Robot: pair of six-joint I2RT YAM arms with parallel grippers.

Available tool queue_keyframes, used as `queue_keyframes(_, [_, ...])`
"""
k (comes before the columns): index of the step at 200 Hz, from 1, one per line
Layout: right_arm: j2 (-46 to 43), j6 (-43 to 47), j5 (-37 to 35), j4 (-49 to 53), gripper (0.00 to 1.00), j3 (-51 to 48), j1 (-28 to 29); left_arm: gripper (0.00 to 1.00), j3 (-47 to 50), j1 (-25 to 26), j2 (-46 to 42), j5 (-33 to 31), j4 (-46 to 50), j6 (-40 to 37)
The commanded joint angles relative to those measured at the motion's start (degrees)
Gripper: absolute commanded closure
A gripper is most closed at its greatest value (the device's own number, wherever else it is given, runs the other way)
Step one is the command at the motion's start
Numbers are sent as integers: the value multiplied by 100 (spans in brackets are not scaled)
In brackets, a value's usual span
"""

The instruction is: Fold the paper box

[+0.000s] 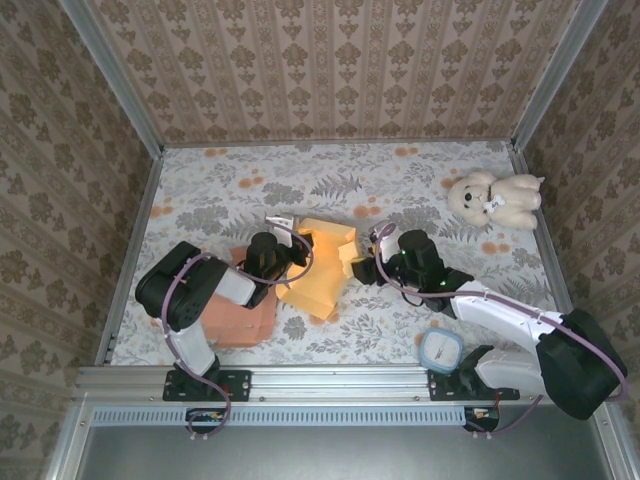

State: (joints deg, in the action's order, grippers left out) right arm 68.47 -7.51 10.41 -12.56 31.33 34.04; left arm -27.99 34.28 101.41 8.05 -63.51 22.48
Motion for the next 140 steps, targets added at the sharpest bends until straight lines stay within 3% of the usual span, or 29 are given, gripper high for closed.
queue_keyframes(1, [63,167,347,73,35,171,76,100,-24,-22,-86,308,-329,77])
queue_keyframes(65, [114,286,191,258,34,294,145,100,-31,-71,-112,442,-322,120])
queue_keyframes(140, [33,252,-1373,469,43,296,216,100,-31,-71,-113,461,-307,162])
